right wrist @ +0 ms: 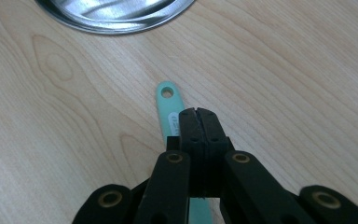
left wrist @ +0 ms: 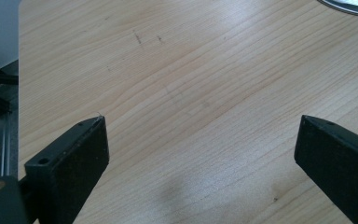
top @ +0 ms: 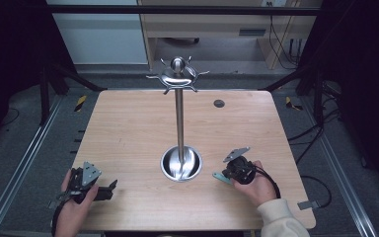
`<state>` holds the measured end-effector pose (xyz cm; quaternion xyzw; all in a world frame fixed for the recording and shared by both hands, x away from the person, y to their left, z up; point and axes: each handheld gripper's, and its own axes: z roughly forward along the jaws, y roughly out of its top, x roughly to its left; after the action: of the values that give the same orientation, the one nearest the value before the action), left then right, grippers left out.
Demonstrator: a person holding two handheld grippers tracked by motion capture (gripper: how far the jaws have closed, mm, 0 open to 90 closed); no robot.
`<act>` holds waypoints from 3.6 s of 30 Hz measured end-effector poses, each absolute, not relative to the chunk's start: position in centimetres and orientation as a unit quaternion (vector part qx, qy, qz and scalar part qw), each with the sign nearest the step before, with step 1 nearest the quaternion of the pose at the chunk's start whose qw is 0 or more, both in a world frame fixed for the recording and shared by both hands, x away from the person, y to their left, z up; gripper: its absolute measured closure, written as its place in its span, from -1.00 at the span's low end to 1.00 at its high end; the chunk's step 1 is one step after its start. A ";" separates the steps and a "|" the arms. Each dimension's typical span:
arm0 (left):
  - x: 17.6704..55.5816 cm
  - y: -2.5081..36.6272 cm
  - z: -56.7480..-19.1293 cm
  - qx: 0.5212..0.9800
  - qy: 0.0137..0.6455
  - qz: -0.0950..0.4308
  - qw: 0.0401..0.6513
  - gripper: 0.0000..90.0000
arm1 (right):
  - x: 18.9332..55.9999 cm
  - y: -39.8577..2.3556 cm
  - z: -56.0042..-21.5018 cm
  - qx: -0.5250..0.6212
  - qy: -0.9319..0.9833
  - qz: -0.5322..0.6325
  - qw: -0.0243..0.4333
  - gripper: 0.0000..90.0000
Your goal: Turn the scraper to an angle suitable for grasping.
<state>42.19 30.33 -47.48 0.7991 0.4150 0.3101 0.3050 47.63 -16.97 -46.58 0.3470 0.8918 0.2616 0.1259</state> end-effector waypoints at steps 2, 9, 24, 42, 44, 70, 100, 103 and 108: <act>42.2 30.3 -47.5 0.799 0.416 0.311 0.305 -0.94 | 47.4 -16.9 -46.1 0.343 0.895 0.258 0.122 1.00; 42.2 30.3 -47.4 0.800 0.414 0.310 0.304 -0.94 | 47.6 -16.3 -45.4 0.319 0.919 0.206 0.104 0.94; 42.2 30.3 -47.4 0.800 0.413 0.311 0.305 -0.94 | 49.4 -14.6 -45.1 0.291 0.943 0.145 0.073 0.66; 42.2 30.3 -47.4 0.799 0.413 0.312 0.306 -0.94 | 50.4 -14.3 -46.2 0.295 0.947 0.119 0.043 0.48; 42.2 30.3 -47.4 0.799 0.413 0.311 0.306 -0.94 | 50.5 -14.2 -46.5 0.293 0.948 0.120 0.042 0.50; 42.2 30.4 -47.3 0.797 0.414 0.315 0.307 -0.94 | 49.7 -14.7 -40.9 0.303 0.937 0.152 0.079 0.66; 42.2 30.3 -47.2 0.798 0.412 0.315 0.307 -0.94 | 49.0 -17.0 -31.9 0.306 0.886 0.320 0.138 0.66; 42.3 30.3 -47.3 0.799 0.411 0.315 0.306 -0.94 | 49.0 -17.1 -31.2 0.304 0.880 0.336 0.141 0.65; 42.2 30.3 -47.3 0.799 0.411 0.315 0.307 -0.94 | 48.8 -17.3 -30.1 0.302 0.868 0.366 0.147 0.65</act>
<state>42.23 30.28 -47.29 0.7986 0.4113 0.3147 0.3067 48.84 -17.34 -30.06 0.3022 0.8681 0.3656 0.1466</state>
